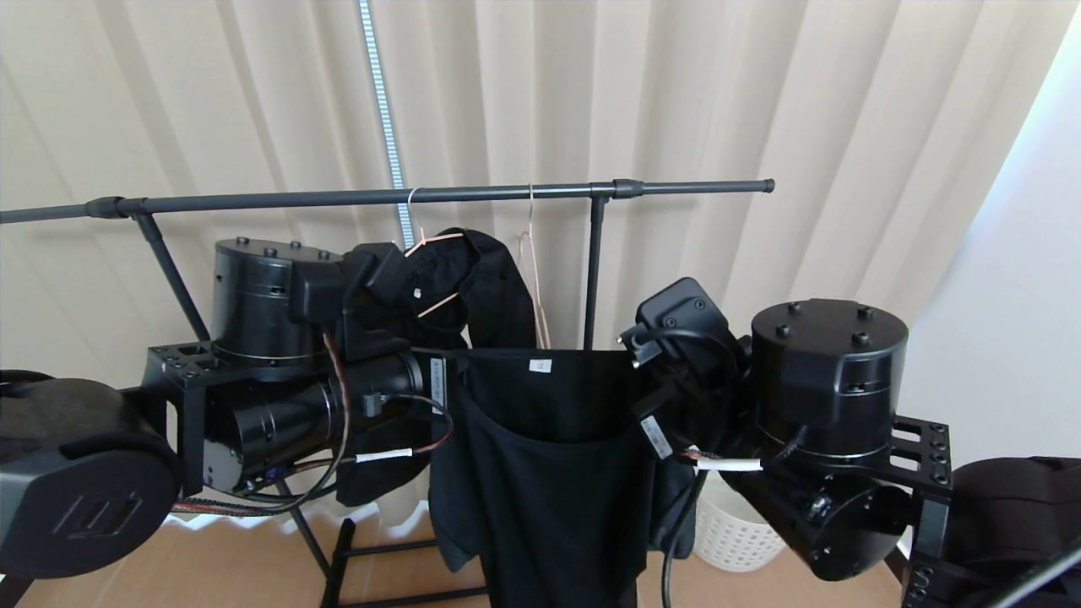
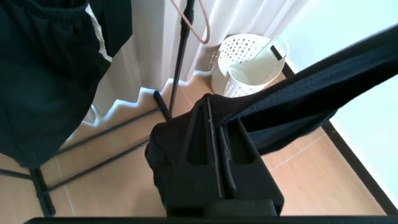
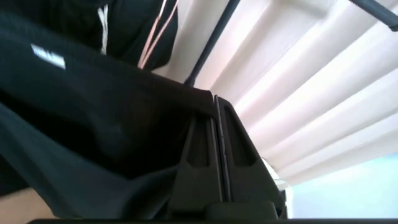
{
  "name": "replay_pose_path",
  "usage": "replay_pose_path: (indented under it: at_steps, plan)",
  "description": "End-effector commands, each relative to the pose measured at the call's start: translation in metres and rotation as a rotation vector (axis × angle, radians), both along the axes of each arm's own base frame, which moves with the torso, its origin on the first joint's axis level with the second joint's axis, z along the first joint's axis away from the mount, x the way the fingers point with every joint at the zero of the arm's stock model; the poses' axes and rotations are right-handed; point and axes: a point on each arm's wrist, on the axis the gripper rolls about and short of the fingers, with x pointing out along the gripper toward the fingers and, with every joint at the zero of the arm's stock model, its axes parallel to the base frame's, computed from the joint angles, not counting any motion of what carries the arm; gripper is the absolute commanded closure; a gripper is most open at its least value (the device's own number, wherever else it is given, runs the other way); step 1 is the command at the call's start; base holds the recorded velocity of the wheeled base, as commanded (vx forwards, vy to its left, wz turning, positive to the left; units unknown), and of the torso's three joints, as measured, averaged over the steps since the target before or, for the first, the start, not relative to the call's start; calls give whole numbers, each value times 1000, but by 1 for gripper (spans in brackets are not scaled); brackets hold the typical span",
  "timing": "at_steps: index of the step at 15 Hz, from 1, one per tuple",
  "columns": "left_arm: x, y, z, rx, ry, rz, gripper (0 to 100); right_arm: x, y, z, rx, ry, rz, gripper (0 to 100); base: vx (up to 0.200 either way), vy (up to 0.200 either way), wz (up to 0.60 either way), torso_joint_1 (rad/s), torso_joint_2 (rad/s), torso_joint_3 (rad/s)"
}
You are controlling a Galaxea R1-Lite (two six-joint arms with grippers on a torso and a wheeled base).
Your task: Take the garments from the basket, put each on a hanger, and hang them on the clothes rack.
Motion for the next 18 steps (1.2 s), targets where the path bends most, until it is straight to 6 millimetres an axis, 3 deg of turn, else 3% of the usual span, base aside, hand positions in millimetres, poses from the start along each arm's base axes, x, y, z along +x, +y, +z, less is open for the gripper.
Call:
replay_pose_path:
  at_steps: [1, 3, 9, 13, 17, 18]
  plan:
    - [2, 6, 10, -44, -53, -17, 100, -20, 3, 7, -14, 13, 60, 100, 0, 0, 0, 0, 0, 0]
    - [8, 4, 14, -35, -106, -107, 100, -41, 18, 6, -5, 36, 138, 100, 0, 0, 0, 0, 0, 0]
    - [33, -15, 24, -63, -153, -235, 100, -68, 49, 0, 84, 104, 241, 100, 0, 0, 0, 0, 0, 0]
    - [41, -24, 30, -104, -181, -329, 100, -71, 81, -7, 233, 154, 248, 100, 0, 0, 0, 0, 0, 0]
    - [45, -22, 28, -105, -191, -319, 100, -65, 77, -2, 242, 151, 217, 100, 0, 0, 0, 0, 0, 0]
    - [48, -14, 29, -100, -192, -292, 100, -50, 67, -2, 201, 139, 176, 100, 0, 0, 0, 0, 0, 0]
